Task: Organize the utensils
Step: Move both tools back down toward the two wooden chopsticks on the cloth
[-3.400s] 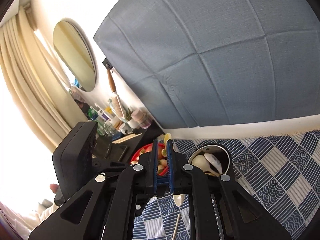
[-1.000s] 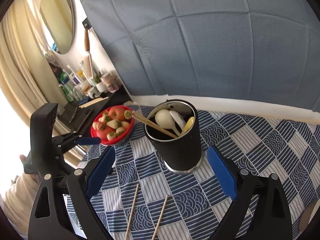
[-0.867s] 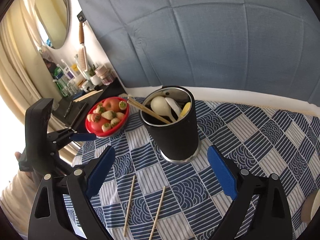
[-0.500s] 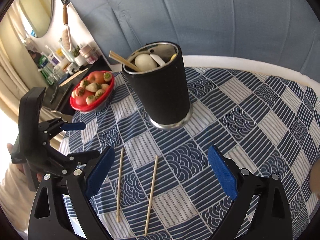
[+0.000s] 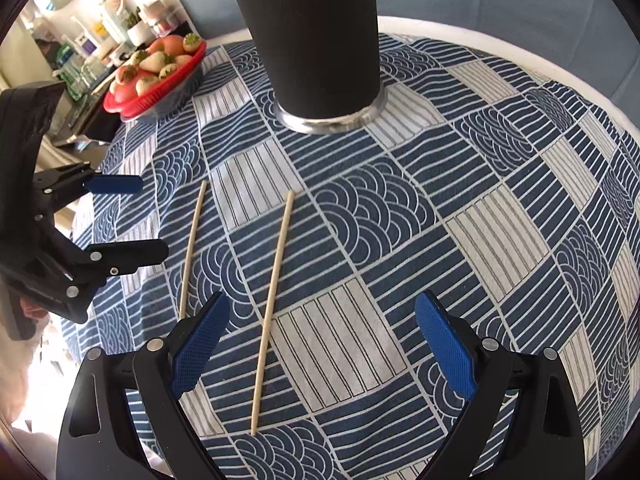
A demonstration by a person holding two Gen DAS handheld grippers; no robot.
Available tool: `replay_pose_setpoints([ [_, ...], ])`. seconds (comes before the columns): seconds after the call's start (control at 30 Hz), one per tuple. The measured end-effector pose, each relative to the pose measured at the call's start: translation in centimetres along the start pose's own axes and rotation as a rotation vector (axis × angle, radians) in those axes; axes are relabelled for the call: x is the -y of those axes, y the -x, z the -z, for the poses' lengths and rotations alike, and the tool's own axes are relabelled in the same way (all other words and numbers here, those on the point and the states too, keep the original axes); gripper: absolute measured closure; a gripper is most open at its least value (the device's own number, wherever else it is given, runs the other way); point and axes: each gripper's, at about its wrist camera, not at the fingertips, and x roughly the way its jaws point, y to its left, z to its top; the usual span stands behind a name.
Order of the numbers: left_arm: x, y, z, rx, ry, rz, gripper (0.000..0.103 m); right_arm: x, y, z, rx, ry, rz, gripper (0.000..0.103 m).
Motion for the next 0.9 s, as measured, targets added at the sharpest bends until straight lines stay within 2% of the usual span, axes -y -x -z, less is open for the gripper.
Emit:
replay_pose_setpoints([
  [0.23,0.5,-2.0,0.7,-0.037,0.007,-0.014,0.006,-0.6,-2.8,0.8,-0.069,0.05,0.019,0.014],
  [0.37,0.6,-3.0,1.0,-0.067,0.033,-0.032,0.006,-1.2,-3.3,0.8,-0.06,0.094,0.044,0.011],
  [0.6,1.6,-3.6,1.2,-0.038,0.029,-0.137,0.006,-1.7,-4.0,0.7,-0.065,0.15,0.113,0.007],
  [0.9,1.4,-3.7,0.9,-0.014,0.095,-0.168,0.004,-1.5,-3.9,1.0,-0.042,0.12,0.131,0.006],
])
